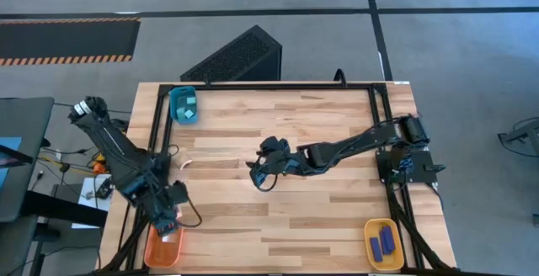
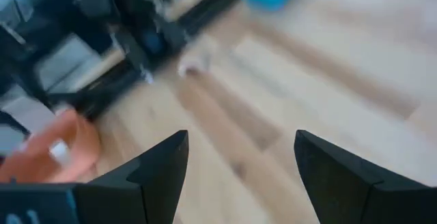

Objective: Sort & place blocks by color
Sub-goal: Put the right brown block into the orange bin

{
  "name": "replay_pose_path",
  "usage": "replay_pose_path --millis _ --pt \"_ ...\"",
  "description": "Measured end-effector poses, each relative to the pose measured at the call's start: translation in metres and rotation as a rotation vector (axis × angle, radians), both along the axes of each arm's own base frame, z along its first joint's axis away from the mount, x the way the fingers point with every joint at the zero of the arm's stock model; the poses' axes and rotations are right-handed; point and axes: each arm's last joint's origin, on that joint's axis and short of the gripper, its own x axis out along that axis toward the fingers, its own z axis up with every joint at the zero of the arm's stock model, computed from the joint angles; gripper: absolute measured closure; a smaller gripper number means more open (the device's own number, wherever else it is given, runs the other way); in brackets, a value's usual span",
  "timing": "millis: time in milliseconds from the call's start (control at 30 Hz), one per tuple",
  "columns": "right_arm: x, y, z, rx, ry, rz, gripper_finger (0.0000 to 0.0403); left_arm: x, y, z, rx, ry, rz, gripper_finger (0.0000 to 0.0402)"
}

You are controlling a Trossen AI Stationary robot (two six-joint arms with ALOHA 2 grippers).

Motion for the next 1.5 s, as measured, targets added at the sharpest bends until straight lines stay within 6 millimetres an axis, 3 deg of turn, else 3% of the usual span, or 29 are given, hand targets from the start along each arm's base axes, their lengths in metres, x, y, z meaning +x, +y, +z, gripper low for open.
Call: replay_pose_path --millis 167,267,400,600,967,1233,1367,1500 --pt "0.025 0.005 -0.046 0.172 -0.009 0.103 0.0117 -0.016 -0.015 0.001 -0.020 0.002 -0.016 0.0294" --pt "0.039 0.019 -0.056 0.208 -0.113 0.154 0.0117 -0.025 -0.025 0.002 -0.057 -0.014 -0.015 0.0288" --pt "0.053 0.033 -0.062 0.224 -0.151 0.175 0.0117 -0.036 -0.037 0.003 -0.102 -0.018 -0.016 0.0286" --pt "0.074 0.031 -0.060 0.225 -0.180 0.178 0.0117 -0.050 -0.054 -0.004 -0.117 0.021 -0.085 0.0286" --pt "0.083 0.019 -0.039 0.144 -0.153 0.203 0.0117 -0.058 -0.082 -0.022 -0.129 0.061 -0.187 0.0286" --pt "0.083 0.016 -0.042 0.141 -0.137 0.198 0.0117 -0.061 -0.088 -0.026 -0.113 0.043 -0.183 0.0285" --pt "0.090 0.021 -0.063 0.140 -0.141 0.219 0.0117 -0.060 -0.082 -0.029 -0.049 0.040 -0.148 0.0282" --pt "0.105 0.033 -0.085 0.106 -0.146 0.271 0.0117 -0.059 -0.076 -0.031 0.007 0.056 -0.114 0.0249"
